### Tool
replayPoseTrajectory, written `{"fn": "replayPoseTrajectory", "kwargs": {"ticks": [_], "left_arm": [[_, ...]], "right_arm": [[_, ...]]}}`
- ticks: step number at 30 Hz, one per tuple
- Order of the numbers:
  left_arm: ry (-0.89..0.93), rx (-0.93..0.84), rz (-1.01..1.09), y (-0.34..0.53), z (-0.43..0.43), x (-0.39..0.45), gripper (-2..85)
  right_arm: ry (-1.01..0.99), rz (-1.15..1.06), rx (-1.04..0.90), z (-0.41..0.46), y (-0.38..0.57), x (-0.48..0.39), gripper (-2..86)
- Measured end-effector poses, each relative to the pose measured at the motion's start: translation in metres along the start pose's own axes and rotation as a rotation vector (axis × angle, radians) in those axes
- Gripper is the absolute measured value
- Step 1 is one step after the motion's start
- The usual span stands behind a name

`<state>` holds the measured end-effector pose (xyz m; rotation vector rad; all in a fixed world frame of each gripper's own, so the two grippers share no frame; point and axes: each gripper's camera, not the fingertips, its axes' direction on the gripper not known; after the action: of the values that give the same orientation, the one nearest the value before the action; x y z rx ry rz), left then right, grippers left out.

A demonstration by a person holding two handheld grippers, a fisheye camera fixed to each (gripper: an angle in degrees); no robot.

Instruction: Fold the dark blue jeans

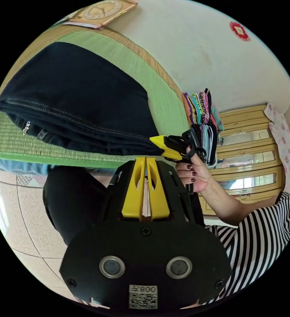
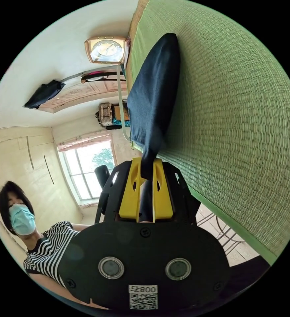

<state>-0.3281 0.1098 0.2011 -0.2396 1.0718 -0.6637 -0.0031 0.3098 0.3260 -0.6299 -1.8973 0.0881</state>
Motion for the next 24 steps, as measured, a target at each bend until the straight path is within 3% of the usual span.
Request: {"fn": "replayPoseTrajectory", "kwargs": {"ticks": [8, 14, 24], "left_arm": [[0.434, 0.354, -0.415, 0.016, -0.061, -0.119, 12.3], [0.449, 0.485, -0.49, -0.004, -0.081, -0.153, 15.2], [0.447, 0.526, -0.612, -0.058, -0.067, -0.188, 15.7]], "right_arm": [[-0.015, -0.101, -0.008, -0.014, -0.003, -0.043, 5.6], [-0.039, -0.149, -0.004, -0.027, -0.006, -0.065, 5.0], [-0.03, -0.168, 0.0, -0.045, 0.009, -0.065, 4.2]]}}
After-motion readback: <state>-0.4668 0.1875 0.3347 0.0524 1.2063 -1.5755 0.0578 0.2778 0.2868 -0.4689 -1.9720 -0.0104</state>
